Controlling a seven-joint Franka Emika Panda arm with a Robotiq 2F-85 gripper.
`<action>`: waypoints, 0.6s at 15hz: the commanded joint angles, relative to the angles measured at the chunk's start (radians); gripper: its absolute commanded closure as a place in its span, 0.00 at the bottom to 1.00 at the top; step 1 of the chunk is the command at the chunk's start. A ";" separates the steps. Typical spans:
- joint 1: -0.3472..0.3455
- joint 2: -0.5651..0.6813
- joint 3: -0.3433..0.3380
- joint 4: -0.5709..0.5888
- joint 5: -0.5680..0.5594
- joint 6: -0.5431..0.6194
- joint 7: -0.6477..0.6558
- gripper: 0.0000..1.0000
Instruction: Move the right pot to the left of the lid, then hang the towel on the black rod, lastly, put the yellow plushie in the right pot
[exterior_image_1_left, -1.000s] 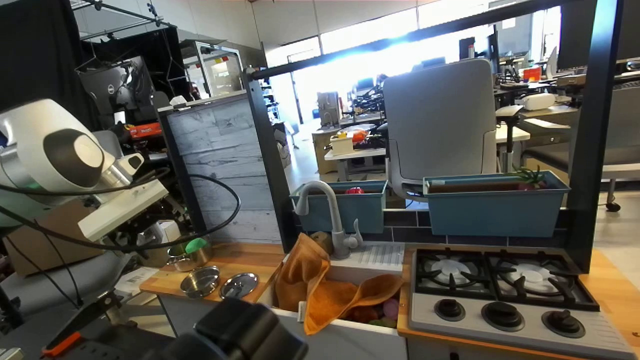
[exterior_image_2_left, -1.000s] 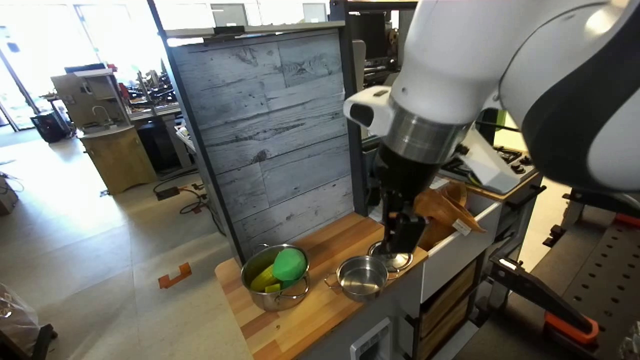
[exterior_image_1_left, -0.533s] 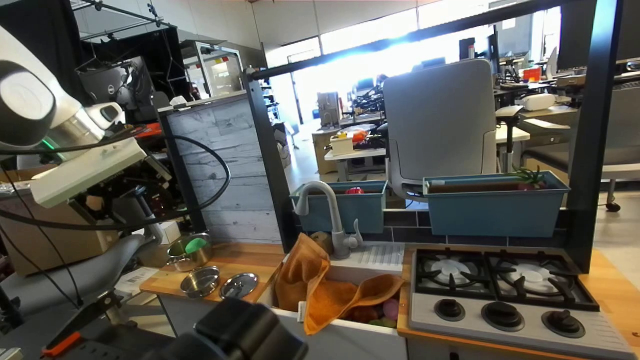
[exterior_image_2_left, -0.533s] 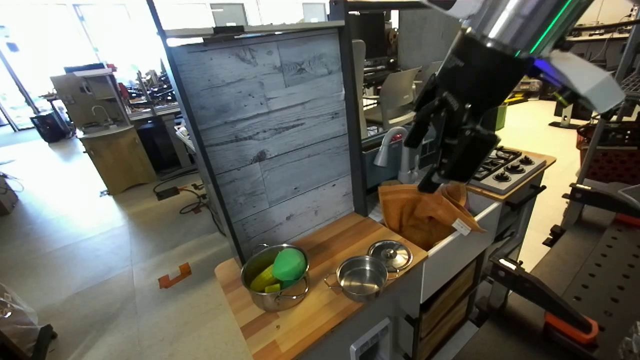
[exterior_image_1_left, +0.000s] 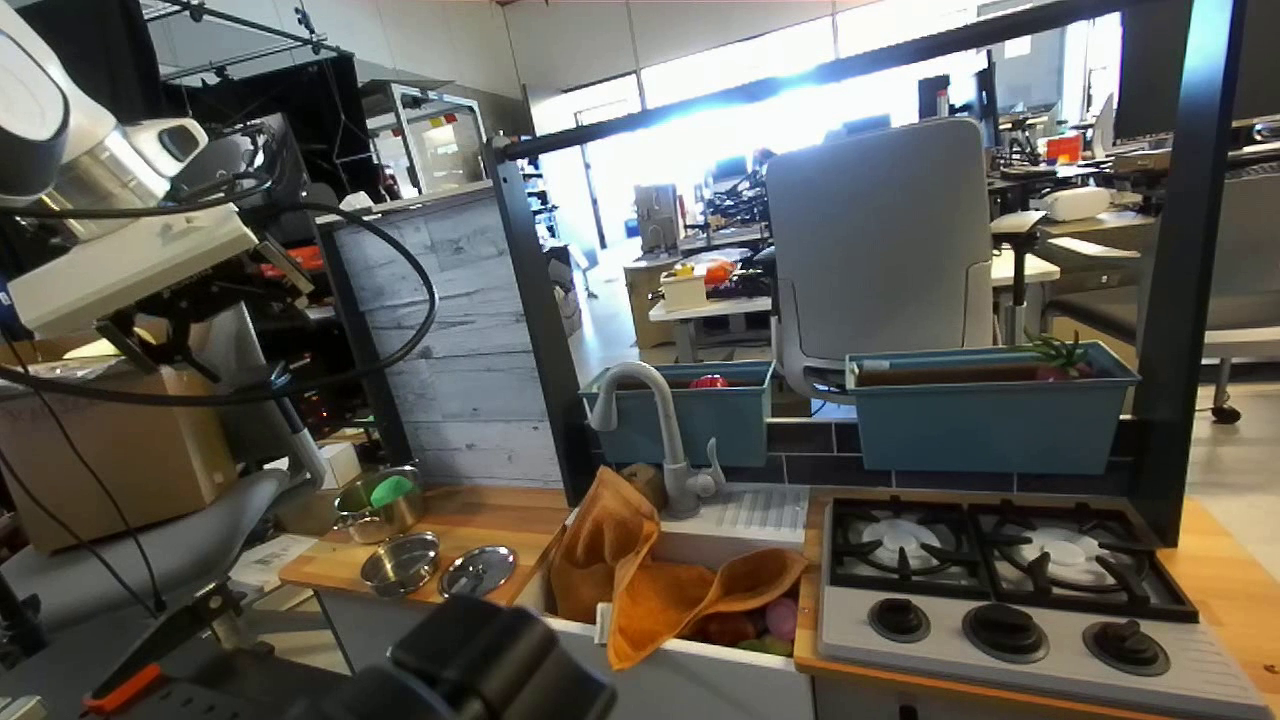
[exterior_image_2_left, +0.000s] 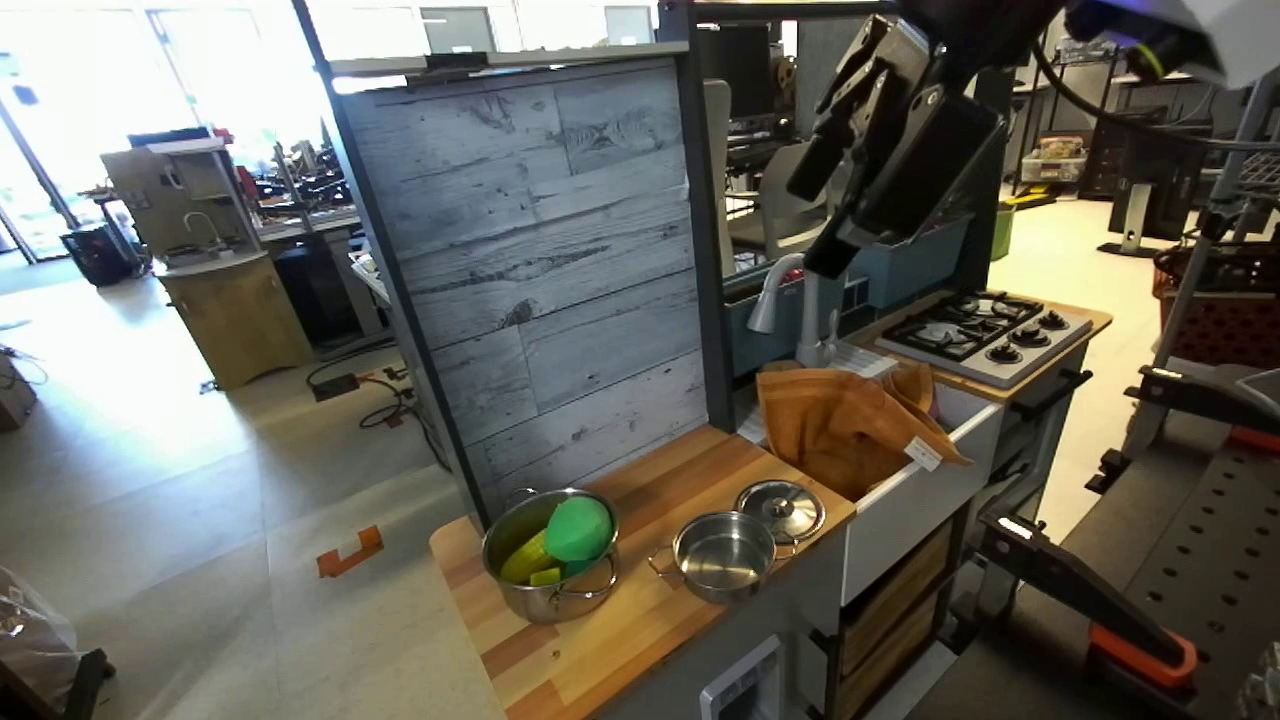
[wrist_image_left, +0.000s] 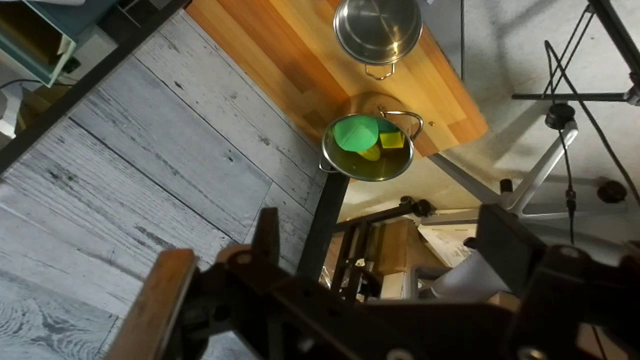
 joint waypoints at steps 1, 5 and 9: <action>0.031 0.021 0.011 0.038 0.028 -0.053 0.044 0.00; 0.115 -0.031 -0.004 0.068 0.116 -0.177 0.076 0.00; 0.199 -0.091 -0.044 0.144 0.333 -0.294 -0.028 0.00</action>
